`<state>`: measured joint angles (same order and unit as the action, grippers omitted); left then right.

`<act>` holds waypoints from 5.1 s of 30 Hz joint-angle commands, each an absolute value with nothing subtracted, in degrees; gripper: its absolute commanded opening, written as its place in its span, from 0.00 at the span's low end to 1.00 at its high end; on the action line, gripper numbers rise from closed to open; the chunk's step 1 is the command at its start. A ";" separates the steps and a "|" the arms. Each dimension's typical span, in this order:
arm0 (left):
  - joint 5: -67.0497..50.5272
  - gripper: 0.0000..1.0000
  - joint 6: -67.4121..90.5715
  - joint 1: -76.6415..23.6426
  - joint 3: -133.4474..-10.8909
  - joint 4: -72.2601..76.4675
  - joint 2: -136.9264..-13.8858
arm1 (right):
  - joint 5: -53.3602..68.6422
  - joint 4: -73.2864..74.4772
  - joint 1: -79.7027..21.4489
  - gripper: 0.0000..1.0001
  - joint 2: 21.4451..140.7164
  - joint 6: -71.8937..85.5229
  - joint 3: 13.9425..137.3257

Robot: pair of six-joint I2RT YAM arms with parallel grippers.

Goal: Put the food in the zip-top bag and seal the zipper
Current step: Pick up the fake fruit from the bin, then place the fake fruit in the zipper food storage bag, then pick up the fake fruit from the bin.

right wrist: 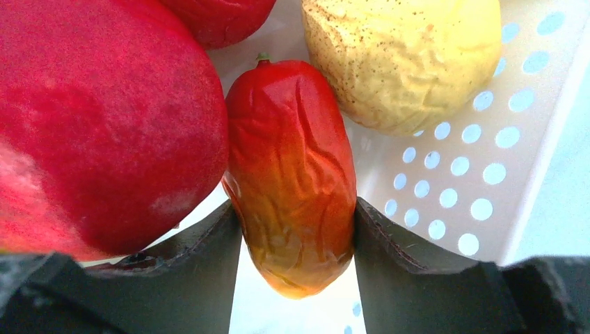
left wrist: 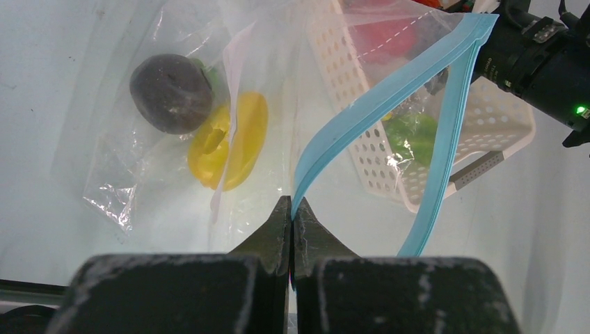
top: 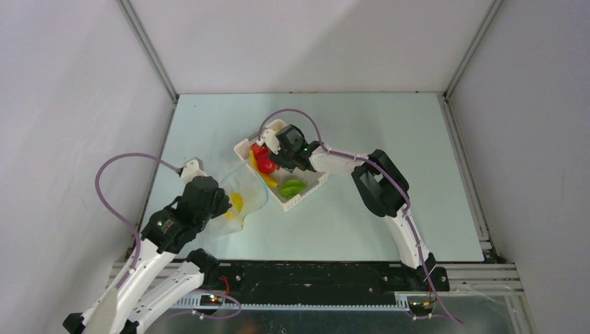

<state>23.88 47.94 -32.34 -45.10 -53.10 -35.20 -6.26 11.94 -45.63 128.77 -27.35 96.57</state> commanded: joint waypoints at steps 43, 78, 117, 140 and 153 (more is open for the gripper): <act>16.21 0.00 46.67 -32.49 -44.30 -45.89 -31.12 | -10.65 8.28 -68.90 0.76 97.23 47.74 78.97; 23.75 0.00 47.33 -32.48 -43.30 -50.25 -29.56 | -25.71 25.80 -56.49 0.99 88.22 32.46 76.74; 25.79 0.00 46.19 -32.49 -44.56 -54.01 -23.11 | -34.96 31.11 -52.33 0.98 121.20 31.60 94.62; 25.11 0.00 46.85 -32.45 -44.47 -54.03 -23.03 | -31.90 22.77 -51.86 0.58 118.87 30.96 91.39; 23.85 0.00 47.61 -32.48 -44.63 -54.05 -22.99 | -32.38 20.88 -57.58 0.52 96.20 29.65 81.20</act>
<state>24.67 47.53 -32.34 -43.48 -54.43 -23.49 -31.07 23.38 -54.63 106.65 29.76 83.66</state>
